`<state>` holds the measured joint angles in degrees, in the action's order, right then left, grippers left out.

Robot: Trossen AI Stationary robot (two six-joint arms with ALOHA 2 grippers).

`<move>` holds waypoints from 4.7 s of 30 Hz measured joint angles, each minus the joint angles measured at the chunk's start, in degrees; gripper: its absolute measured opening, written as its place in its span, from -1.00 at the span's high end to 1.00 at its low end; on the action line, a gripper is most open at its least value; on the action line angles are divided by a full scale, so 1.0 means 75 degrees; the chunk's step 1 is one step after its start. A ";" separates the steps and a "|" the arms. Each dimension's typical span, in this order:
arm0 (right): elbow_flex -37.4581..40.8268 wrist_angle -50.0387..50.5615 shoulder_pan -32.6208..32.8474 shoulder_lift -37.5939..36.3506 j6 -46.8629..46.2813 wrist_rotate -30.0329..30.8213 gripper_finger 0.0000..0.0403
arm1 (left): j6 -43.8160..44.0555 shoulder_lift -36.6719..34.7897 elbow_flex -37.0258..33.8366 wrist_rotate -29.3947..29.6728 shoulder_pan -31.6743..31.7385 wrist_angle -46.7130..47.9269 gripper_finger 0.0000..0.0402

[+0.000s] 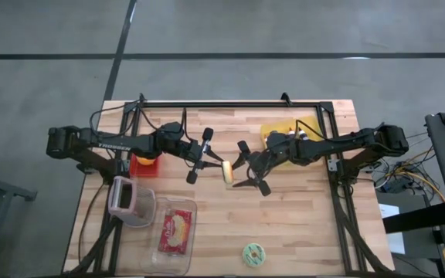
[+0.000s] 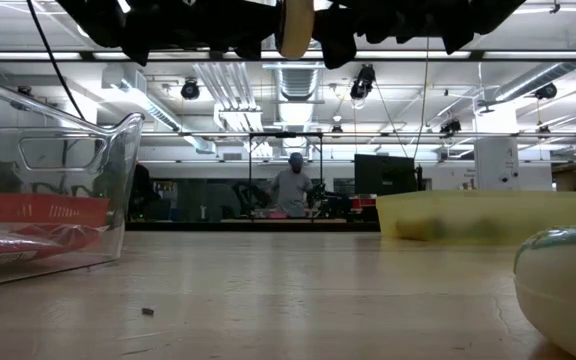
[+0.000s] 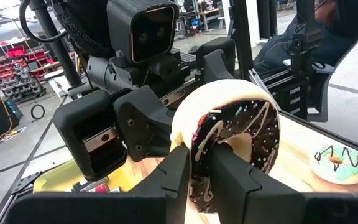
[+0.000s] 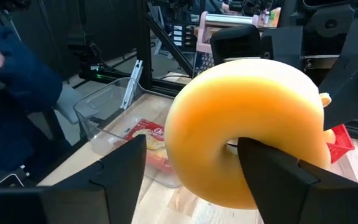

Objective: Pick & Place Food Item
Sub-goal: Put the black donut into the red bin

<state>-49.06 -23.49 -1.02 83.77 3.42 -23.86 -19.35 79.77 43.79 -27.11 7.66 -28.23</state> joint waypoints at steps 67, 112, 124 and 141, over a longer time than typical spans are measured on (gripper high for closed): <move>0.0029 0.4075 -0.0003 -0.1399 0.0328 -0.0012 -0.29 | 0.1243 -0.4073 0.0000 0.6135 0.0054 0.6429 0.70; 0.0029 0.4062 -0.0003 -0.1390 0.0687 -0.0009 -0.29 | 0.6094 -0.3608 -0.0249 0.6043 0.0055 1.3817 0.70; 0.0029 0.4062 -0.0003 -0.1390 0.0687 -0.0009 -0.33 | 0.5951 -0.3608 -0.0268 0.6048 0.0055 1.3719 0.70; 0.0029 0.4064 -0.0003 -0.1390 0.0688 -0.0009 -0.29 | 0.6038 -0.3672 -0.0519 0.6015 0.0057 1.3614 0.70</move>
<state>-48.84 6.99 -1.04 73.34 8.58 -23.92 25.93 52.23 39.90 18.00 8.09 73.87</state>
